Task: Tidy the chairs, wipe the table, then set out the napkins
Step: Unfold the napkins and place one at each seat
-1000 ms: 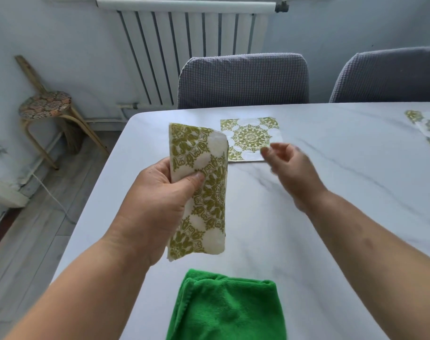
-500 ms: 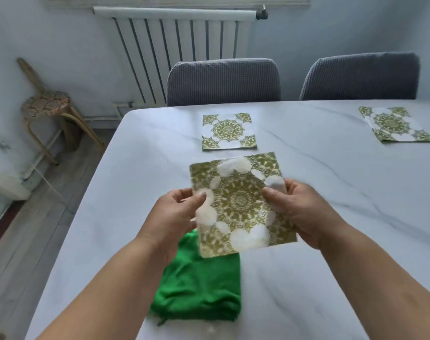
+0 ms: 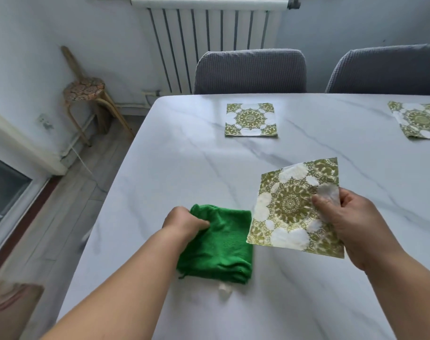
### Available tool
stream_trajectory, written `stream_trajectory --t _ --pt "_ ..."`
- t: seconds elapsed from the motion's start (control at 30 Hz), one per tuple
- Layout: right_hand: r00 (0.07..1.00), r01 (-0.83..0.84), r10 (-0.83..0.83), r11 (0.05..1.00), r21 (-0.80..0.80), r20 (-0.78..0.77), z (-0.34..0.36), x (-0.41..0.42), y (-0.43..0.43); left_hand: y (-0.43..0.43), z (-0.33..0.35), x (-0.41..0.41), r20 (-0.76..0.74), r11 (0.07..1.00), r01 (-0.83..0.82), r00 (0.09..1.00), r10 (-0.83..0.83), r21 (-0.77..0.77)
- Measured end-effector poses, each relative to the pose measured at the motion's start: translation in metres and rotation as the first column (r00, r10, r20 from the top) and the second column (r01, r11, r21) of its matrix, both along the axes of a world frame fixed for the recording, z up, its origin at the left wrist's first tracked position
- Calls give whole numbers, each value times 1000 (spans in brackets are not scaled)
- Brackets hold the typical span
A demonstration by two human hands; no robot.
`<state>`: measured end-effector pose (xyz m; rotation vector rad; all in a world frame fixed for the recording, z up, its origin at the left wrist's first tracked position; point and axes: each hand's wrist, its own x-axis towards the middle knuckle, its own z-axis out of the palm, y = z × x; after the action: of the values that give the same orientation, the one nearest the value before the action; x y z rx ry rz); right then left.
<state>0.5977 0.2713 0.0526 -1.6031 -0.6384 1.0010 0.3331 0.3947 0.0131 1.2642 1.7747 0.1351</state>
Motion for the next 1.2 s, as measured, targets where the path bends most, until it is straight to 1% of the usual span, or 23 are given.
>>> stream_trajectory --t 0.07,0.13,0.2,0.27,0.3,0.37,0.4,0.53,0.63,0.73,0.83,0.9,1.0,1.07,1.13,1.2 --pt "1000 -8 8 1000 3 -11 1 -5 -1 -1 0 -5 122 999 -40 992 37 23" --pt "999 -23 23 1000 15 -31 2 -10 0 7 2 -13 165 990 -92 984 73 110" --pt "996 -40 42 999 33 -79 4 -18 3 23 9 -23 117 963 -127 988 102 239" --pt "987 -62 67 997 44 -146 7 -29 4 42 20 -35 6 930 -113 993 118 349" --pt "979 -73 81 996 54 -185 9 -33 5 51 24 -38 -63 921 -79 992 111 380" --pt "955 -99 113 993 63 -274 12 -45 1 56 31 -43 -182 912 6 980 76 410" --pt "941 -110 123 992 59 -315 13 -51 -2 52 33 -42 -204 906 37 977 56 422" --pt "894 -173 155 985 -4 -420 1 -74 -29 12 29 -39 -142 895 69 990 -6 440" --pt "891 -179 98 973 -143 -444 -24 -90 -59 -28 21 -39 -55 909 55 998 -36 412" --pt "922 -149 13 934 -324 -387 -52 -100 -88 -67 12 -41 16 942 34 999 -41 335" --pt "943 -107 -35 909 -403 -331 -66 -103 -102 -98 3 -44 31 967 45 998 -55 252" --pt "956 -66 -56 915 -398 -288 -69 -102 -109 -115 -2 -44 32 977 50 998 -58 207" --pt "992 -25 -25 915 -403 -120 -69 -100 -111 -132 -5 -44 14 984 60 998 -64 169" --pt "999 -17 0 913 -408 -41 -68 -98 -112 -142 -5 -42 14 987 64 998 -66 145" --pt "1000 -3 0 924 -383 -9 -65 -97 -113 -149 -6 -39 21 991 58 998 -61 119" --pt "1000 6 -5 938 -348 5 -59 -96 -113 -155 -6 -34 67 997 15 998 -21 77"
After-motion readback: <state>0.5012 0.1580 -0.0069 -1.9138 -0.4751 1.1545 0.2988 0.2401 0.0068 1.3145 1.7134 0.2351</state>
